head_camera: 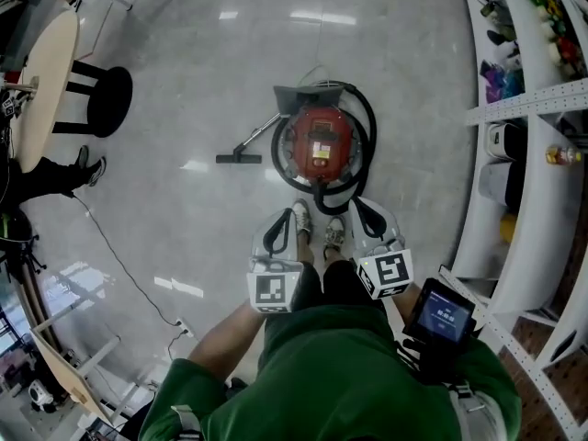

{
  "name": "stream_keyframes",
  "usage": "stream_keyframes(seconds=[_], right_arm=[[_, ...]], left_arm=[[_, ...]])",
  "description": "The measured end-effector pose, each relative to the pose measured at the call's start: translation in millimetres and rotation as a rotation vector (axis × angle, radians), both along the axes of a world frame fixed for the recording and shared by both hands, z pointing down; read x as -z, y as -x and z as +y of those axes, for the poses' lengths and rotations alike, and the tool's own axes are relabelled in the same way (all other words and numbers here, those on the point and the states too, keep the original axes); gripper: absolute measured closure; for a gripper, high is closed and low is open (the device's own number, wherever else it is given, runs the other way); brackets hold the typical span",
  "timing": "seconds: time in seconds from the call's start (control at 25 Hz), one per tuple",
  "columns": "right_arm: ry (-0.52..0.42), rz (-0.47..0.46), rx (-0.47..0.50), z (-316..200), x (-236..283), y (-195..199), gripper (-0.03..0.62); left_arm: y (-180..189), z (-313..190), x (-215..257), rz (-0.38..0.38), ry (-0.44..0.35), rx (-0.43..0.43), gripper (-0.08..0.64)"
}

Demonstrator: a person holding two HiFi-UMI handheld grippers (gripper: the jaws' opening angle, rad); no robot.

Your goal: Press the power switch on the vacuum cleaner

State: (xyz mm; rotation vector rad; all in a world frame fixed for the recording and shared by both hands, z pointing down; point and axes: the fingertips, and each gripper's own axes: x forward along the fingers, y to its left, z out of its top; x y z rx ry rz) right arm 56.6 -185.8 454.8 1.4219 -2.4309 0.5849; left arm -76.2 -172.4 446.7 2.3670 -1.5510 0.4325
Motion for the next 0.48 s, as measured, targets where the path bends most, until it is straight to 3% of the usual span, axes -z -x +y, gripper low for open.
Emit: stream_keyframes(seconds=[0.48], right_arm=[[0.072,0.057,0.017,-46,-87,21,0.591]], left_arm=[[9,-43,-80,-0.01,0.108,-0.041,0.552]])
